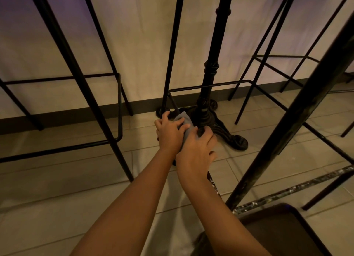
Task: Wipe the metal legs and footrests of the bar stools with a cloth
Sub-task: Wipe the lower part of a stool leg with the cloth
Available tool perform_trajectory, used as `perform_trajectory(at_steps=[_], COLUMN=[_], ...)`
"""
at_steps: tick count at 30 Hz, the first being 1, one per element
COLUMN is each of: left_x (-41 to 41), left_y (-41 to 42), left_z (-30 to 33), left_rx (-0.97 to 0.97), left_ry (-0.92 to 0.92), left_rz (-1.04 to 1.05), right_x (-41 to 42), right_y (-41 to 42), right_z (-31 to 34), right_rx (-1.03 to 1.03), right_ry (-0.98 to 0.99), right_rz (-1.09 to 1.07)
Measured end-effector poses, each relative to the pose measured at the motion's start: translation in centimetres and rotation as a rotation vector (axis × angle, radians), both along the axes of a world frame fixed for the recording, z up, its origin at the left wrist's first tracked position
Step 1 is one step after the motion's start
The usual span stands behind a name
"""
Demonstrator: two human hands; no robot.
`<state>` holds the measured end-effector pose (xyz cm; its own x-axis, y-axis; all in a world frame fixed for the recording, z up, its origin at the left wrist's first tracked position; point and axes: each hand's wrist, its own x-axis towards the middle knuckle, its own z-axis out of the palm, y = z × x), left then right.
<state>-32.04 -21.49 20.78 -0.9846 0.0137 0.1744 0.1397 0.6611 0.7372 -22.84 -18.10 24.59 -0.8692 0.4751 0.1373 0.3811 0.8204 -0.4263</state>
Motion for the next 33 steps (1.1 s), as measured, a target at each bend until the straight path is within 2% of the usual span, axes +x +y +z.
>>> perform_trajectory(at_steps=[3,5,6,7,10,14,17,23,30,33], left_x=[0.0,-0.1,0.0,-0.1,-0.4,-0.8,-1.0,-0.7,-0.4,-0.2], left_y=[0.7,1.3,1.6,1.8,1.8,1.6,1.6,1.3,1.3,1.4], left_z=[0.2,0.3,0.3,0.4,0.8,1.8,2.1,1.7,1.5,1.4], left_rx=[0.098,0.274,0.353,0.36,0.21,0.192,0.162,0.125,0.262,0.252], left_ry=[-0.014,-0.054,-0.092,-0.109,-0.136,-0.218,-0.248,-0.172,-0.266,-0.261], left_rz=[0.029,0.051,0.042,0.019,-0.029,-0.027,-0.024,-0.033,-0.036,-0.025], right_x=[1.8,2.9,3.0,3.0,2.8,3.7,3.5,3.3,3.4,4.2], right_y=[0.4,0.9,1.2,1.4,1.5,1.6,1.9,2.3,2.4,1.9], right_z=[0.8,1.2,1.3,1.2,0.4,-1.1,-1.7,-2.5,-2.4,-1.3], right_rx=[-0.065,-0.143,-0.119,-0.07,-0.026,-0.118,0.016,-0.035,-0.106,-0.088], right_ry=[0.099,0.162,0.113,0.024,-0.152,-0.176,-0.239,-0.196,-0.159,-0.082], right_rz=[0.134,0.22,0.223,0.207,0.134,0.147,0.084,0.063,0.018,0.067])
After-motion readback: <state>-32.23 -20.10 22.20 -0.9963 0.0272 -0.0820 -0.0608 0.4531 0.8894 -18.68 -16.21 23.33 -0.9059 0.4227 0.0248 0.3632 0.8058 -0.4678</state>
